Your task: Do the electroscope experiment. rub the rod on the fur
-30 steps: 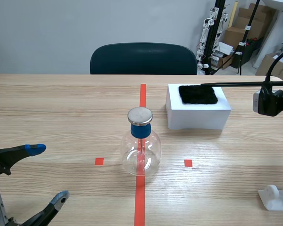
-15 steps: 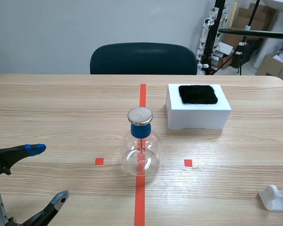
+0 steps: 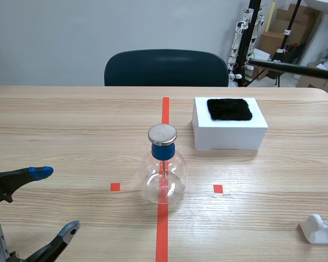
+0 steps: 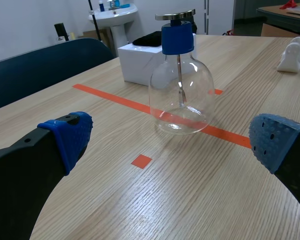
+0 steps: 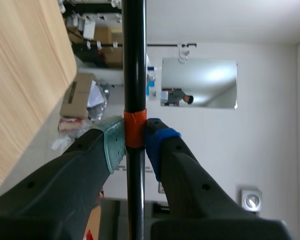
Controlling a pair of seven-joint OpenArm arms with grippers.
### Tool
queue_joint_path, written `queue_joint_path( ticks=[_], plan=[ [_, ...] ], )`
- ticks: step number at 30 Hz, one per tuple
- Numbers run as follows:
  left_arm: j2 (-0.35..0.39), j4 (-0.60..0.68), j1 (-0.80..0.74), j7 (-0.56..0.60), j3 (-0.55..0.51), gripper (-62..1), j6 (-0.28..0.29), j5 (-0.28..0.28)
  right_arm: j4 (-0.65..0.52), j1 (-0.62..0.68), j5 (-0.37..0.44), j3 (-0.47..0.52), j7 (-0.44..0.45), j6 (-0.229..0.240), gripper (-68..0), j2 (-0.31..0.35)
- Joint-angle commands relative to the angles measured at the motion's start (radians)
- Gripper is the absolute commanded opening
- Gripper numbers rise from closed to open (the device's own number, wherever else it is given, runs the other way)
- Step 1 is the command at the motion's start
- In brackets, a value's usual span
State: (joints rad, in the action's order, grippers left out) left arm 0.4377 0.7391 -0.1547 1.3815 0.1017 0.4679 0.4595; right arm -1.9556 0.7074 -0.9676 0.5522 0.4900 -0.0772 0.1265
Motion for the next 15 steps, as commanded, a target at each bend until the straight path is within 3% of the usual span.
queue_joint_path(
  ticks=[1,10,15],
  plan=[
    [0.009,0.010,0.005,0.016,-0.012,1.4,-0.002,-0.014,-0.011,0.026,0.012,0.016,0.035,-0.031,-67.8,-0.018],
    [0.009,0.010,0.005,0.016,-0.012,1.4,-0.002,-0.014,-0.011,0.216,0.093,0.039,0.333,-0.141,-67.8,-0.175],
    [0.009,0.010,0.005,0.016,-0.012,1.4,-0.002,-0.014,-0.011,0.243,0.093,0.037,0.473,-0.144,-67.8,-0.241]
  ],
)
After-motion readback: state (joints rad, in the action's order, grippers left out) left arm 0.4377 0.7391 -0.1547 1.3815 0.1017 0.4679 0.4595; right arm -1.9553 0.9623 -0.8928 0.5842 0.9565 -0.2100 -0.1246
